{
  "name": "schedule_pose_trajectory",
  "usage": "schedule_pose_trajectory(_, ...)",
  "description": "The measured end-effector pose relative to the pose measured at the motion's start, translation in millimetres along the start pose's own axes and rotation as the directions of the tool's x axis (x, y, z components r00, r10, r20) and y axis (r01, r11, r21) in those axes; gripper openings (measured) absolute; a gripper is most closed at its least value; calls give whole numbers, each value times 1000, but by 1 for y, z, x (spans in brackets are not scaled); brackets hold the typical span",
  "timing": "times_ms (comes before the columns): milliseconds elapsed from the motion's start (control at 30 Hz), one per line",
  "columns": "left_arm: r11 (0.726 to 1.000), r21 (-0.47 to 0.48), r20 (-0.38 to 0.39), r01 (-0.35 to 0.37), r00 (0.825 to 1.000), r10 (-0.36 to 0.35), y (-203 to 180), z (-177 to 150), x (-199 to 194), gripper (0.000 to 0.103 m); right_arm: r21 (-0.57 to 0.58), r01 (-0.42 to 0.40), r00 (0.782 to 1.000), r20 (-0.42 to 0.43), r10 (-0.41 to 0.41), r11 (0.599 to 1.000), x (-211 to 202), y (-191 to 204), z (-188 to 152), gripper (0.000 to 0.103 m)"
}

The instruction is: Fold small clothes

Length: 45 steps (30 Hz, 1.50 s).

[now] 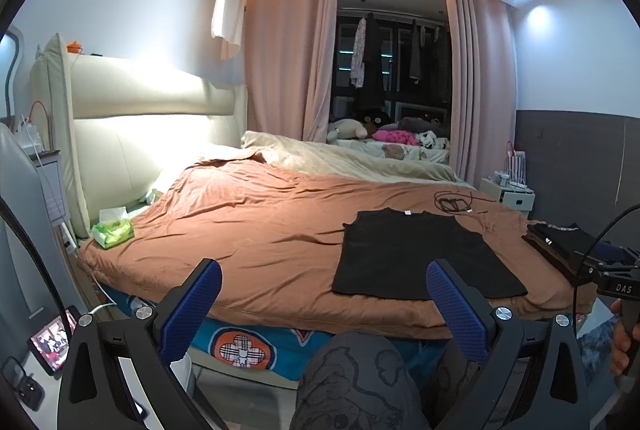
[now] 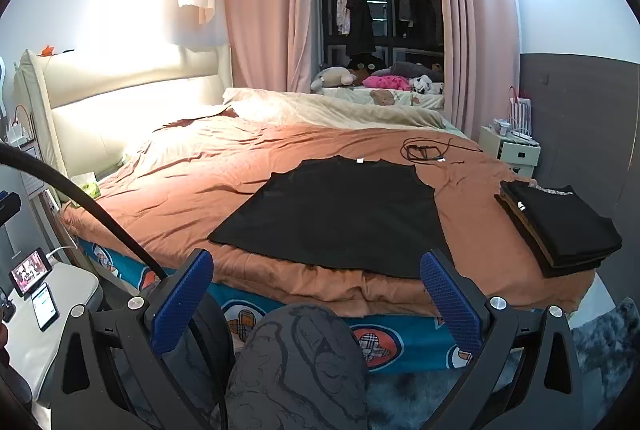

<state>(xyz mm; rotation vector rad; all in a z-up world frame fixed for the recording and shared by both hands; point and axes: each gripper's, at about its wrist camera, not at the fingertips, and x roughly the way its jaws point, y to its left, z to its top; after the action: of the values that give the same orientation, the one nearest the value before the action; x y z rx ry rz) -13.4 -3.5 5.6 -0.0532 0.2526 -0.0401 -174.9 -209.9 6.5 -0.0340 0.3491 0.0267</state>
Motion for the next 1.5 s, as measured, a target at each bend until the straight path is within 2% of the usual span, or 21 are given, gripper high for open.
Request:
schedule_pose_trajectory(433, 1000, 27, 4, -5, 1000, 5, 2, 1, 1, 103, -3, -3, 1000, 16, 3, 1000, -1, 4, 1, 103)
schedule_pose_trajectory(967, 1000, 11, 20, 0, 1000, 0, 1, 2, -5, 103, -15, 8, 998, 56, -7, 1000, -3, 8, 2, 103)
schedule_pose_trajectory(1133, 1000, 5, 20, 0, 1000, 0, 3, 4, -4, 103, -10, -9, 998, 54, 10, 1000, 0, 10, 1, 103)
schedule_pose_trajectory(1500, 1000, 3, 16, 13, 1000, -13, 4, 5, -4, 103, -31, 5, 999, 52, -3, 999, 1, 11, 1, 103)
